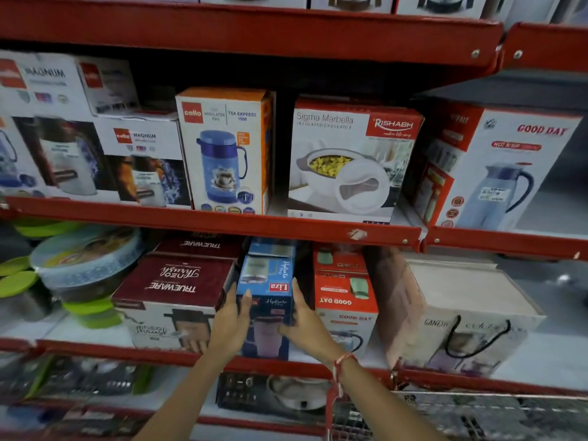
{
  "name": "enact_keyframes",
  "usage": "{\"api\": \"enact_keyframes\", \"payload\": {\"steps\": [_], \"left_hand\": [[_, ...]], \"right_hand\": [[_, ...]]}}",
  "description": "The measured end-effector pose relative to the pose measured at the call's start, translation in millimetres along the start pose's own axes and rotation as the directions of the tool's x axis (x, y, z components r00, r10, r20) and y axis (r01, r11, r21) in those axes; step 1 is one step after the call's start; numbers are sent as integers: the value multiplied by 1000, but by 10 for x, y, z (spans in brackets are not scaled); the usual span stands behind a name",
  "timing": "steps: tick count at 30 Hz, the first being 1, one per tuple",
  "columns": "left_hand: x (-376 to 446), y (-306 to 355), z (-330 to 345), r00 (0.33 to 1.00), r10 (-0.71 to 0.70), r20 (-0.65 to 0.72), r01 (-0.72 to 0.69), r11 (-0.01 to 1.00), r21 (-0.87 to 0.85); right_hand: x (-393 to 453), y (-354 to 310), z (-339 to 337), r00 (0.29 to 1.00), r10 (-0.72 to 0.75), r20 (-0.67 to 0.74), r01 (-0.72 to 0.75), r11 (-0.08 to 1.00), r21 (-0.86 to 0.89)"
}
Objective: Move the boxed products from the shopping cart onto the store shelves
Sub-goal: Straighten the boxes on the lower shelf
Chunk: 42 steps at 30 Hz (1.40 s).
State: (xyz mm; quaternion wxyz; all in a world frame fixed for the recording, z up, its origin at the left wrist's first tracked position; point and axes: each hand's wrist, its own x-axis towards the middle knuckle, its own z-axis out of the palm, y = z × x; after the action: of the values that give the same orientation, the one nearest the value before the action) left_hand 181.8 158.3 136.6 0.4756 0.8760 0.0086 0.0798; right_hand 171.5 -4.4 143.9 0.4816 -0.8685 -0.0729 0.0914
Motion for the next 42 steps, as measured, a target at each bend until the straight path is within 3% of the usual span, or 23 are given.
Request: {"api": "enact_keyframes", "payload": {"steps": [7, 9, 11, 13, 15, 17, 20, 23, 25, 34, 37, 39, 42], "left_hand": [[-66, -76, -75, 997, -40, 59, 34, 995, 92], [-96, -55, -42, 999, -17, -31, 21, 992, 126], [-155, 28, 10, 972, 117, -205, -91, 987, 129], [-233, 170, 76, 913, 290, -286, -272, 957, 101], [-310, 283, 187, 878, 437, -193, -427, 899, 94], [-339, 342, 341, 865, 497, -69, -489, 866, 107], [-323, 385, 609, 948, 295, 122, -292, 955, -42], [-337, 490, 945, 935, 116, 334, -87, 991, -99], [-406, 619, 1146, 924, 41, 379, -8, 996, -88], [-337, 378, 1015, 917, 60, 394, -48, 998, -39], [-380, 558, 906, 944, 149, 293, -154, 988, -5], [-298, 807, 721, 955, 284, 90, -287, 957, 31], [1, 1243, 371, 835, 509, -207, -513, 858, 42]], "right_hand": [[-69, -14, 89, 999, 27, -47, -27, 1000, -1], [-94, -53, 49, 997, 19, -71, -19, 1000, 10], [-120, -43, -45, 980, 20, -200, -17, 1000, 16], [-144, 63, -177, 908, 3, -420, -10, 1000, -13], [-186, 188, -308, 821, 54, -569, -53, 998, 18], [-229, 284, -387, 779, 143, -611, -171, 985, 13], [-221, 513, -433, 803, 232, -550, -282, 959, -7], [-390, 677, -632, 858, 265, -440, -271, 961, 51], [-553, 765, -838, 883, 280, -377, -288, 957, 38], [-586, 785, -848, 916, 226, -331, -274, 956, -107], [-607, 633, -870, 894, 75, -442, -184, 961, -209], [-575, 356, -1047, 806, -95, -584, -100, 951, -292], [-461, -193, -1483, 649, -257, -716, 80, 959, -271]]}}
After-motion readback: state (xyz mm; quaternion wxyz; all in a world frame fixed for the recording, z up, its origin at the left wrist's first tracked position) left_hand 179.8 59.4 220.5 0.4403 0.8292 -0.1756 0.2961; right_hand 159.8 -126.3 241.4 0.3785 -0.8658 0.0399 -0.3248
